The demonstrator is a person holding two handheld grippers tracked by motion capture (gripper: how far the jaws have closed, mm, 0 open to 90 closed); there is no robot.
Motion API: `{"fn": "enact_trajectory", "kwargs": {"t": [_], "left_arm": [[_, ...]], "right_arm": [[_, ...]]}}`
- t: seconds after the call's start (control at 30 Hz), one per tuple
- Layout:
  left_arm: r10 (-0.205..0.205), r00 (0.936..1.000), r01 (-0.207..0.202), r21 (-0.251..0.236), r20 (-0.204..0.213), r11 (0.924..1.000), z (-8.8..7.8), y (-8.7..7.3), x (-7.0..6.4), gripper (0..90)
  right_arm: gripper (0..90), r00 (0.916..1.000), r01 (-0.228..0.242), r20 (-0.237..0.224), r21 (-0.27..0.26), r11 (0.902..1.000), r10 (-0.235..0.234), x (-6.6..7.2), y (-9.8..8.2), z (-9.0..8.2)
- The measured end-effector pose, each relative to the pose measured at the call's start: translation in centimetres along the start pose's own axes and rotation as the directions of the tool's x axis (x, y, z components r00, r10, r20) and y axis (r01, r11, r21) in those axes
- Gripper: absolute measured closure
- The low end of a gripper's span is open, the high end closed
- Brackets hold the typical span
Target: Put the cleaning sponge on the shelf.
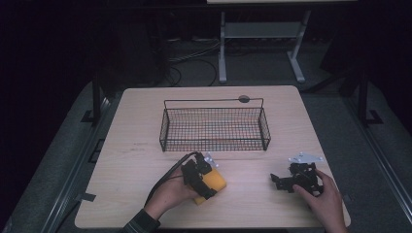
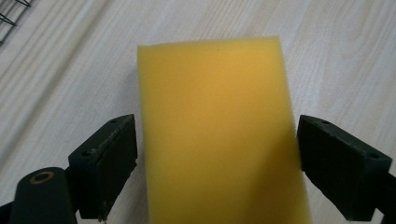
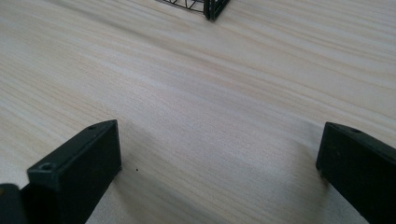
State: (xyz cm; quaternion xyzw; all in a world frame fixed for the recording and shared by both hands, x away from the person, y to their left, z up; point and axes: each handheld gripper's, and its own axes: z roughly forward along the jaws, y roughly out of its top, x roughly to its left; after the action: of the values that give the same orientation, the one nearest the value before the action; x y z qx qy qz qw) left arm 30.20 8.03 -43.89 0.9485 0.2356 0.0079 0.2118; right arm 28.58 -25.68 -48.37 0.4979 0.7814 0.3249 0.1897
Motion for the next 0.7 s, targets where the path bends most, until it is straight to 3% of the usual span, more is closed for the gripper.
{"fn": "enact_trajectory", "kwargs": {"t": [0.27, 0.53, 0.7], "left_arm": [[0.019, 0.9996, -0.018, 0.05, -0.019, 0.9986, 0.91, 0.05, -0.16, 13.1], [0.028, 0.9988, -0.026, 0.055, -0.041, 0.9982, 1.0, 0.1, -0.37, 14.3], [0.033, 0.9984, -0.03, 0.052, -0.047, 0.9982, 0.85, 0.09, -0.4, 19.7]], "right_arm": [[0.0, 1.0, 0.0, 0.0, 0.0, 1.0, 0.0, 0.0, 0.0, 0.0], [0.0, 1.0, 0.0, 0.0, 0.0, 1.0, 0.0, 0.0, 0.0, 0.0], [0.0, 1.0, 0.0, 0.0, 0.0, 1.0, 0.0, 0.0, 0.0, 0.0]]}}
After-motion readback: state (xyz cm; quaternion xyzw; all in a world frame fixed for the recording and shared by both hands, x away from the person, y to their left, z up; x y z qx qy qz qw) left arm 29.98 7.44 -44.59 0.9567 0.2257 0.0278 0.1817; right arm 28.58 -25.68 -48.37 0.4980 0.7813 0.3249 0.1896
